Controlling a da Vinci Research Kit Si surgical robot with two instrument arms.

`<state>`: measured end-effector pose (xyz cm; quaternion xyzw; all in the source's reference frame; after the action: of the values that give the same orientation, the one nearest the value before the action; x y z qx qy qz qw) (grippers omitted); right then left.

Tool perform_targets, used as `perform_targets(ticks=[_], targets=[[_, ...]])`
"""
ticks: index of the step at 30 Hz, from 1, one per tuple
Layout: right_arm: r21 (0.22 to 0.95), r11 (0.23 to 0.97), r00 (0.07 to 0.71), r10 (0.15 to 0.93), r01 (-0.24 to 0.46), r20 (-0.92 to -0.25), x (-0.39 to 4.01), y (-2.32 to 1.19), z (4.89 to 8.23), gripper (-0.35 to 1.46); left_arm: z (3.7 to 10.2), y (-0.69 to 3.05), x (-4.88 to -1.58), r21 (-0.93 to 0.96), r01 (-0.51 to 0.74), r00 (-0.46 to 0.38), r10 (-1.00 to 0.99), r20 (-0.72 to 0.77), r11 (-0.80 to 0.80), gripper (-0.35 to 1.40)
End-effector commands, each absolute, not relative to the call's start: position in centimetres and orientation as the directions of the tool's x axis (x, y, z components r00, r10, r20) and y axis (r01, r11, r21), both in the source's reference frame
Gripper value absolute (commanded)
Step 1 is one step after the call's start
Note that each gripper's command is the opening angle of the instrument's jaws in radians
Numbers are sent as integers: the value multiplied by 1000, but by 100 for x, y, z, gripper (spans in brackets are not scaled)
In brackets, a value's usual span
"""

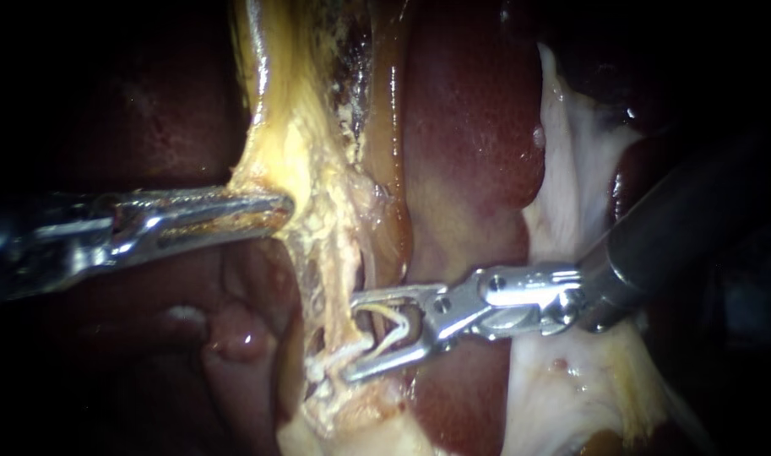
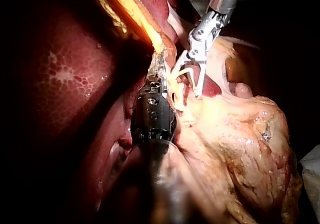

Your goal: Clipping second clip left tube

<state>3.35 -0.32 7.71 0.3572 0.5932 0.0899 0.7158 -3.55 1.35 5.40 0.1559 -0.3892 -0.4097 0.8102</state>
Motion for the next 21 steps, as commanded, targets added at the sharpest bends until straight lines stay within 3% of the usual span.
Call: perform_targets(ticks=[1,8,21], targets=[[621,722,276,557,307,-784,337,-32,769,55,541,135,-355,572,542,361,-785,503,616,-35],[637,681,277,574,360,-770,352,-35,766,51,544,136,-356,571,542,361,-785,503,616,-35],[665,659,293,597,351,-747,365,-39,779,46,550,137,-359,570,543,361,-785,504,616,-35]])
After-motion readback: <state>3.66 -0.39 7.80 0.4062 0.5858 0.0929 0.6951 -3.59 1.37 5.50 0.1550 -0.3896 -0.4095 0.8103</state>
